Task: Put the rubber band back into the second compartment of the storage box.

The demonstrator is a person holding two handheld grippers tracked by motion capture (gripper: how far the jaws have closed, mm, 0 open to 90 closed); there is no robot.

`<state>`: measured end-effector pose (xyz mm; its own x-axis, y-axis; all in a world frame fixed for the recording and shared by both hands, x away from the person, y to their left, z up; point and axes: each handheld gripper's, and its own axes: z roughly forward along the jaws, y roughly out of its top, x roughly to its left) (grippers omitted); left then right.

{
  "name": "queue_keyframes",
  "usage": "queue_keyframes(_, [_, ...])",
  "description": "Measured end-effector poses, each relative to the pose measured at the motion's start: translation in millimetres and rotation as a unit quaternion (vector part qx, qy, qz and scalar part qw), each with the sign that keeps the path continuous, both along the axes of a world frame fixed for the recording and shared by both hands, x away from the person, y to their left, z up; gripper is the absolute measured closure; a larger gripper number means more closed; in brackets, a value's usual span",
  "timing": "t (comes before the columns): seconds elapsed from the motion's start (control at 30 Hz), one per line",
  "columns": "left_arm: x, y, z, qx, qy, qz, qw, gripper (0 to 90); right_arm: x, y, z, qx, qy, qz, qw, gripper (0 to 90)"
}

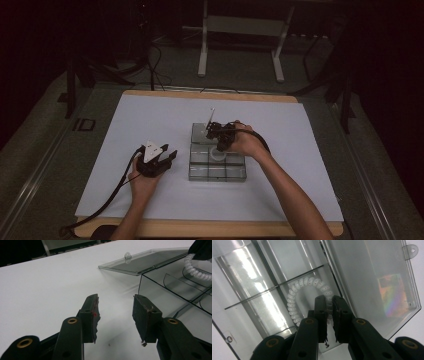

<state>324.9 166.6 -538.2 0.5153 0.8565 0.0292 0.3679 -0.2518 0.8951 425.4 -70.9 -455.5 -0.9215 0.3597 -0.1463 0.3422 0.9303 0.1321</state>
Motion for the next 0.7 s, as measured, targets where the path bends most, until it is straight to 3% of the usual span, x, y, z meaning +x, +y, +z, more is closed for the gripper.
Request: queue_keyframes(0.7, [-0.1, -0.1, 0.0, 0.000, 0.000, 0.000, 1.0000, 56.5, -1.8, 6.1, -10.4, -0.012, 0.000, 0.003, 0.9999, 82.4])
